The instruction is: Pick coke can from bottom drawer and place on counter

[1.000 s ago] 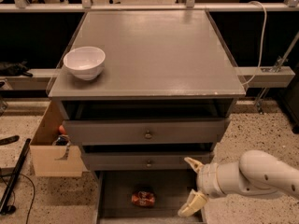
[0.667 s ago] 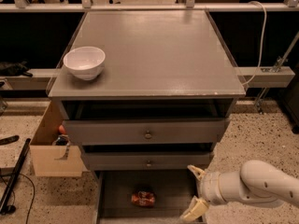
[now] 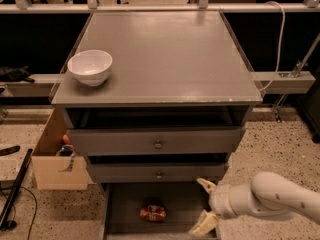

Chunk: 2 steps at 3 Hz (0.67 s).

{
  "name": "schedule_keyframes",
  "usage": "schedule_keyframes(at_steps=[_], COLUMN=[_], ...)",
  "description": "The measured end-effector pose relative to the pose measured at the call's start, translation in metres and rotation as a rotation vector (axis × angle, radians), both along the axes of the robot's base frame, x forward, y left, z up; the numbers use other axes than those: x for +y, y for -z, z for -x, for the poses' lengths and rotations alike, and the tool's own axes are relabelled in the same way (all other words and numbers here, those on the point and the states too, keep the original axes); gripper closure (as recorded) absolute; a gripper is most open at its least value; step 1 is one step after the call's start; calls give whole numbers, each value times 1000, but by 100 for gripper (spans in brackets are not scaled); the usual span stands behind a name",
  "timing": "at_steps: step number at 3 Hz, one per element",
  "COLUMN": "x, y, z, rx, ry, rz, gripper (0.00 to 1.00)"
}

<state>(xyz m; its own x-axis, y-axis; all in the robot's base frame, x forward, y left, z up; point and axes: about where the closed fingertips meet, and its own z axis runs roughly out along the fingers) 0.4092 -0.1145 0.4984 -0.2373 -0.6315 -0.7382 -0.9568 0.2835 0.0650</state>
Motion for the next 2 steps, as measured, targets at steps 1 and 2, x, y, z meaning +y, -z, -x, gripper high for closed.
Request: schedule_keyframes(at_steps=[1, 2], x=[22, 42], y=[35, 70], z=[-8, -17], rx=[36, 45], ry=[-17, -54], rz=[-28, -36], gripper=[0, 0])
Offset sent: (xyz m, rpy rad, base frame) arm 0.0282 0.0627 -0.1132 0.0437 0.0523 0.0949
